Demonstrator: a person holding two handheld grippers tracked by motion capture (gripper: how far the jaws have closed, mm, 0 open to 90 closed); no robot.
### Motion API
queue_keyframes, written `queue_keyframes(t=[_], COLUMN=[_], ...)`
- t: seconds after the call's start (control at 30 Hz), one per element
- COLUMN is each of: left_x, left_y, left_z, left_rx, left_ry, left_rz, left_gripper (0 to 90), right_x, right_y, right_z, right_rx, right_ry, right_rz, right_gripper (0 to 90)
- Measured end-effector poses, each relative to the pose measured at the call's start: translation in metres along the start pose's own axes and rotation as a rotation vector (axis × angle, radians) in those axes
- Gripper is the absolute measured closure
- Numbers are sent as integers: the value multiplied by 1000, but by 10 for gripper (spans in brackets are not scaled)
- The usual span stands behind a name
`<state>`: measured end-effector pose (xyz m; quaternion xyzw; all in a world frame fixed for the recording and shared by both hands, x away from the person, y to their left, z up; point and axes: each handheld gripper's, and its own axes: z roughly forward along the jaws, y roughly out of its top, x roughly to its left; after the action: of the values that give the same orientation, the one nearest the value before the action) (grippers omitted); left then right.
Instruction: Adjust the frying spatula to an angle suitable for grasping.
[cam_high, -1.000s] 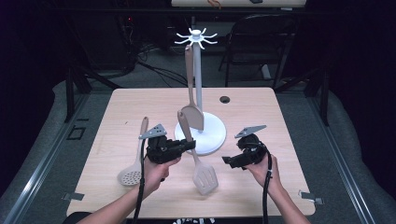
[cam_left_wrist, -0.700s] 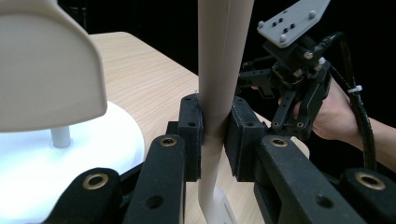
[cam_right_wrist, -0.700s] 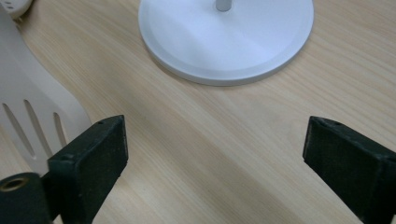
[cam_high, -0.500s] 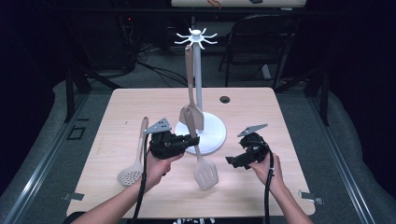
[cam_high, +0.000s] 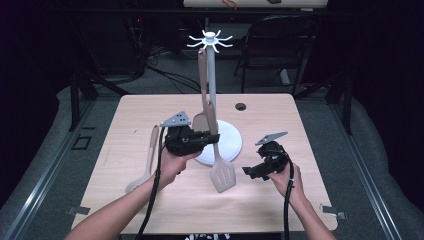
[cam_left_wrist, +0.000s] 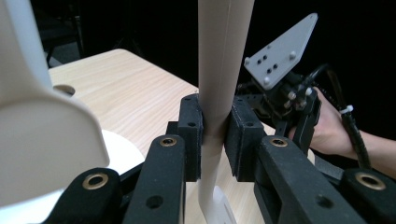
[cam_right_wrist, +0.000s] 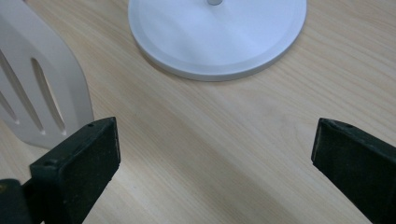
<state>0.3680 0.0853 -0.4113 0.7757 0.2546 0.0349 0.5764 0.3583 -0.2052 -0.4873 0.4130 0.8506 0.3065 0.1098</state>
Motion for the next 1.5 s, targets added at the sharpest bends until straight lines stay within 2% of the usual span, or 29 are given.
queue_keyframes(t=[0.1,0.23,0.47,0.57,0.93,1.3,1.5], left_x=[-2,-2,-3,-1,5,7,12], left_y=[13,25,43,48,58,76,88], left_z=[0,1,0,0,1,0,2], left_rx=[-3,-4,-1,-11,-9,-16,-2], left_ry=[-5,-12,-1,4,31,69,88], left_rz=[37,50,84,90,95,111,112], left_gripper=[779,779,779,779,778,779,778], right_x=[-1,0,-1,-1,-1,-1,-2], right_y=[0,0,1,1,1,2,2], right_z=[-1,0,-2,0,0,0,0], right_rx=[5,-10,0,-14,-11,-6,-3], right_ry=[-3,3,-1,9,6,-1,10], right_rz=[-5,4,-11,2,1,-9,-7], right_gripper=[6,5,4,4,4,5,5])
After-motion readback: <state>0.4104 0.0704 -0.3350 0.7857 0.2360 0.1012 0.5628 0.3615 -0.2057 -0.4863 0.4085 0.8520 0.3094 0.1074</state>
